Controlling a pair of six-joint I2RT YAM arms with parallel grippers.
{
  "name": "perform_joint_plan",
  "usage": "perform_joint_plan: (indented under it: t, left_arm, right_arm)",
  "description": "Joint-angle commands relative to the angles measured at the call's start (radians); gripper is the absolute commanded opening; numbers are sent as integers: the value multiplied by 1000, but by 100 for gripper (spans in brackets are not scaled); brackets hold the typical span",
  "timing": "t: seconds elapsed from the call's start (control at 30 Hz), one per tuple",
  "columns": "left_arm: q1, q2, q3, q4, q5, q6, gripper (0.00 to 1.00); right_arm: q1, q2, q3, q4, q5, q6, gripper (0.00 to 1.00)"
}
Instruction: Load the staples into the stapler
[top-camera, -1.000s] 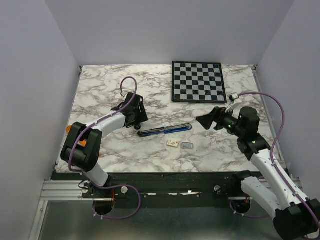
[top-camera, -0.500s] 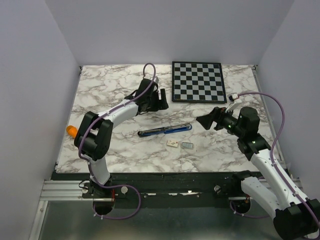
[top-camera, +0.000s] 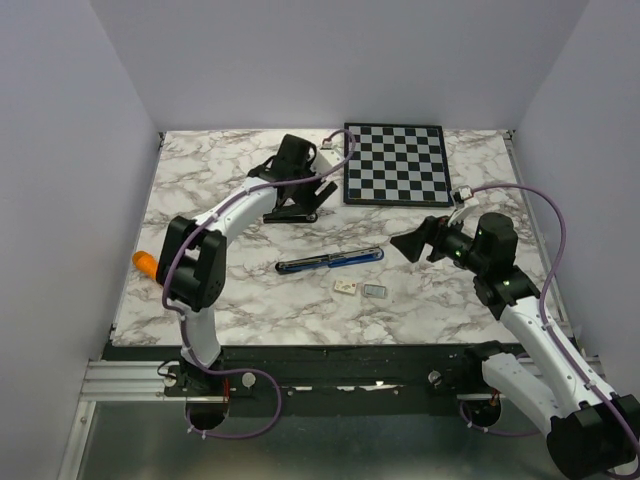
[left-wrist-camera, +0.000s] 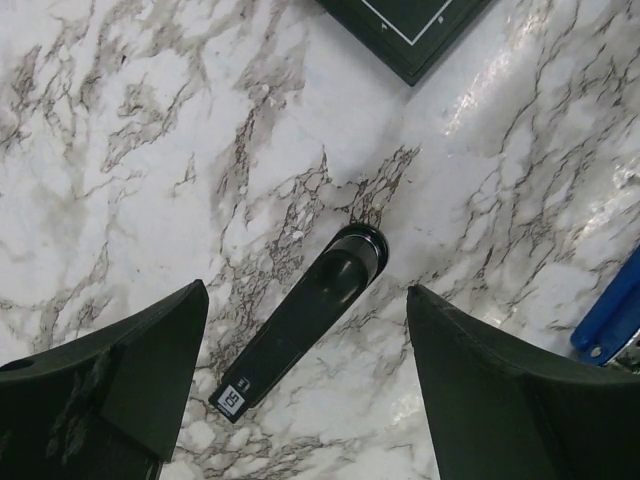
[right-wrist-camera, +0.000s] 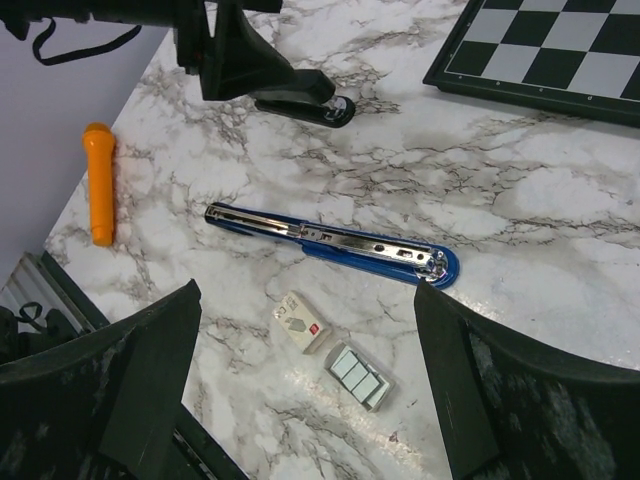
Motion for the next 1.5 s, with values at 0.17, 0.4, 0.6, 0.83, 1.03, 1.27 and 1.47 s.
perform_joint_plan:
  t: [0.17, 0.4, 0.6, 0.83, 1.03, 1.27, 1.47]
  left_arm:
    - [20, 182, 167, -262, 80, 307, 84]
    - [34, 310, 303, -386, 106, 334, 72]
    - [48, 360, 345, -416, 115, 344, 55]
    - [51, 324, 354, -439, 167, 345, 17]
    - [51, 214, 343, -425, 209, 313, 0]
    - [51, 8, 164, -210, 230, 131, 0]
    - [40, -191, -58, 70, 363, -133, 0]
  right_arm:
    - [6, -7, 23, -25, -18, -38, 95]
    - [6, -18, 21, -34, 0, -44, 95]
    - [6, -13, 21, -36, 2, -46, 95]
    - [6, -4, 32, -37, -16, -47, 95]
    - [6, 8, 44, -39, -21, -38, 95]
    - [8, 68, 107, -94, -24, -32, 95]
    - [8, 137, 157, -102, -55, 22, 95]
